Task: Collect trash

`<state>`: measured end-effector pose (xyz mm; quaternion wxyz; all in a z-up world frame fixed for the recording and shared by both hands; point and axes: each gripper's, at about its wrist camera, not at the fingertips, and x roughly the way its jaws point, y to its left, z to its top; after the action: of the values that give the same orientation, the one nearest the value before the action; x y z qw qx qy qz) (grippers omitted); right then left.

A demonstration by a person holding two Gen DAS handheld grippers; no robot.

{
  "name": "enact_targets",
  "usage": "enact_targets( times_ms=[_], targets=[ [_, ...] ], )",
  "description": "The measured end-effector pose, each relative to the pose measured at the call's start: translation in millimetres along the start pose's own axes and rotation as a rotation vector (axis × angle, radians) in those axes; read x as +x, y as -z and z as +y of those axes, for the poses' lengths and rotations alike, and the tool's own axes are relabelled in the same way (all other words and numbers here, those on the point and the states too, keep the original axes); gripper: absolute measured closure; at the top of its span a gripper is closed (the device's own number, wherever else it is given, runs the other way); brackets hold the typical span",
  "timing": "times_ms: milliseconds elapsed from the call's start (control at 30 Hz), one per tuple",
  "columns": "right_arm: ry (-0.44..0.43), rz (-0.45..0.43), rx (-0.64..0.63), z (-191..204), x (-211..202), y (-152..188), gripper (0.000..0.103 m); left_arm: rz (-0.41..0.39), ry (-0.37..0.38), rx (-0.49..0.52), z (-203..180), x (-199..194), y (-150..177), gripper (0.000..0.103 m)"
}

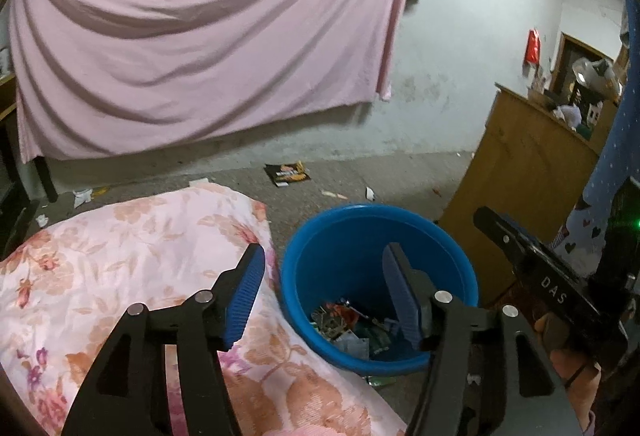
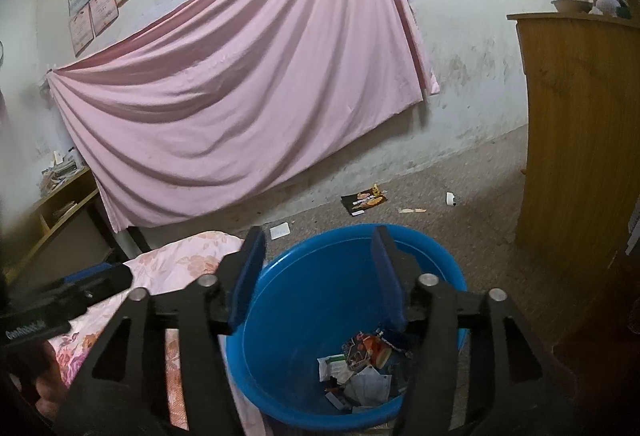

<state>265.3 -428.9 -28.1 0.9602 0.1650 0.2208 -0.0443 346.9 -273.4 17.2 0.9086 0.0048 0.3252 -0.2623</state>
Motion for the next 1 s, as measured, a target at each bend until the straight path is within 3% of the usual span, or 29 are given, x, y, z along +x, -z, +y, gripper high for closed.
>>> enact_targets(
  times_ms=[100,167,233,367,433,533,1000],
  targets=[
    [0.004,-0.012,-0.009,2.9,-7.6,-0.3,0.006,-0.023,-0.02,-0.021,7.1,-11.5,-0.2,0.046],
    [0.012,-0.035,-0.021,6.4,-14.3,-0.8,0.0,-0.043,-0.034,-0.041,12.3,-20.0,1.8,0.037],
    [0.025,-0.057,-0.038,10.6,-20.9,-1.0,0.0,-0.064,-0.049,-0.059,15.2,-27.3,3.3,0.024],
    [0.046,-0.087,-0.057,16.2,-27.8,-1.4,0.0,-0.114,-0.073,-0.081,21.2,-42.5,5.0,0.018],
    [0.055,-0.099,-0.064,18.6,-30.5,-1.0,0.0,-0.14,-0.102,-0.083,23.0,-49.7,5.9,0.005],
    [0.05,-0.113,-0.075,23.7,-35.0,0.4,0.0,-0.204,-0.136,-0.091,24.6,-62.6,10.4,0.004],
    [0.049,-0.167,-0.128,36.4,-79.0,32.8,0.0,-0.261,-0.199,-0.095,35.7,-102.4,52.3,0.004]
  ],
)
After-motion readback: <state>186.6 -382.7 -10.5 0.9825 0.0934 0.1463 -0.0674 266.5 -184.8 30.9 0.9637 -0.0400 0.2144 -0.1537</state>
